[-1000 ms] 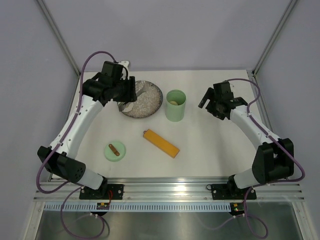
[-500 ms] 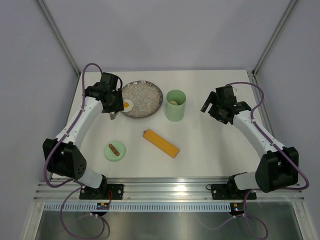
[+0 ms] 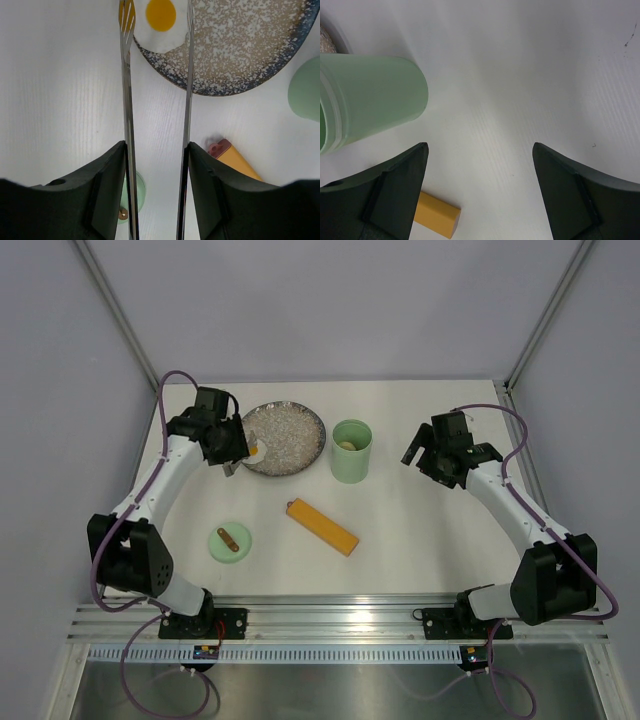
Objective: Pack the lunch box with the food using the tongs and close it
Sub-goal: Pick up the fake food from the plate.
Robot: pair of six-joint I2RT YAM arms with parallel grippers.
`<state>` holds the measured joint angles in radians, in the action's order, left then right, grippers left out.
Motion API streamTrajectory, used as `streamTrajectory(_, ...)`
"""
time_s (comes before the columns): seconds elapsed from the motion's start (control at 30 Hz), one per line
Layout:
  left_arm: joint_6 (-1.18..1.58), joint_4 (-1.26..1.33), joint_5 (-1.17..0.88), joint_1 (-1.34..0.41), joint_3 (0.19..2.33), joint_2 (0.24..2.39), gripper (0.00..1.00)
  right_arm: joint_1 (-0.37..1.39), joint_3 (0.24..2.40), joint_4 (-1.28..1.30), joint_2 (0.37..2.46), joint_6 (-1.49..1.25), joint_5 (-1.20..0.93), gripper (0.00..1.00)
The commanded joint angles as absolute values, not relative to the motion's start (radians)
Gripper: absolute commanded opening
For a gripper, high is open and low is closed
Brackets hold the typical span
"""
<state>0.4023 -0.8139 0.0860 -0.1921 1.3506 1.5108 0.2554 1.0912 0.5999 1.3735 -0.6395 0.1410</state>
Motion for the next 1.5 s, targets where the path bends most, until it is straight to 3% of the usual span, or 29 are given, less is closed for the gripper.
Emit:
streamTrajectory(0.0,0.426,-0.741,0.032,-0.186,1.356,1.528,0.53,0.252,1.092,0.604,1.351,-0.626,0.160,0.93)
streamTrajectory(0.5,0.407,-0.746,0.158,-0.195,1.335,1.520,0.53,0.252,1.092,0.600,1.364,-0.630,0.156,0.93)
streamTrajectory(1.2,0.420,-0.726,0.149,-0.193,1.321,1.594,0.59,0.253,1.094,0.600,1.367,-0.637,0.149,0.93)
streamTrajectory(1.47,0.425,-0.727,0.152,-0.195,1.318,1.598,0.50,0.252,1.094,0.601,1.362,-0.637,0.152,0.93)
